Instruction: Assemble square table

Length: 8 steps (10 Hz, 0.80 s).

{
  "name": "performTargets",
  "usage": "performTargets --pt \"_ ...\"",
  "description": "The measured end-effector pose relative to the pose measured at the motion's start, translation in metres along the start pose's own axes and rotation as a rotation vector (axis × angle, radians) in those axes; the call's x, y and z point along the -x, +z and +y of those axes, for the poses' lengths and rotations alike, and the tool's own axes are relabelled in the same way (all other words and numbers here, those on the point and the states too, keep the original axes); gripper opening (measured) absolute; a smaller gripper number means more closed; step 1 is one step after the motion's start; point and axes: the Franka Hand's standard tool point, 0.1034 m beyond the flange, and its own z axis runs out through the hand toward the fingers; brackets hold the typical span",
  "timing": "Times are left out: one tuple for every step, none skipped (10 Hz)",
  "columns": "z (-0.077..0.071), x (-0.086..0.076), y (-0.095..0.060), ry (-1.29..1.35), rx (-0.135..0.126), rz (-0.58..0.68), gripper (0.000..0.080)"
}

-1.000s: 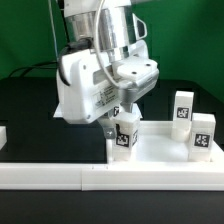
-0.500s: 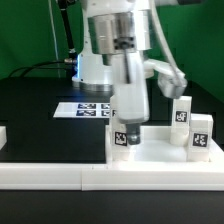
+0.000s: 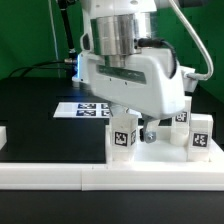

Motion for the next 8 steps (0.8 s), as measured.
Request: performTargets --pt "0.0024 -0.0028 -0.0001 -0.119 0.005 0.002 0.0649" --pt "0.0043 -0.0055 -0.0002 -0.214 0.009 0.004 0.0649" --pt "0.0039 -0.0050 -0.0001 -0.217 0.008 0.004 0.0649" --pt "0.0040 -0.0049 0.0000 -0.193 0.008 0.004 0.0649" --pt "0.0041 -0.0051 0.0001 -0.188 0.008 0.004 0.0554" --pt "0.0041 -0.0049 0.0002 -0.137 0.008 0.004 0.0370" --pt "0.0040 -0.0048 0.0003 -0.077 0.008 0.004 0.0370" --pt "0.0039 -0.0047 0.0003 -0.009 0.007 0.004 0.0285"
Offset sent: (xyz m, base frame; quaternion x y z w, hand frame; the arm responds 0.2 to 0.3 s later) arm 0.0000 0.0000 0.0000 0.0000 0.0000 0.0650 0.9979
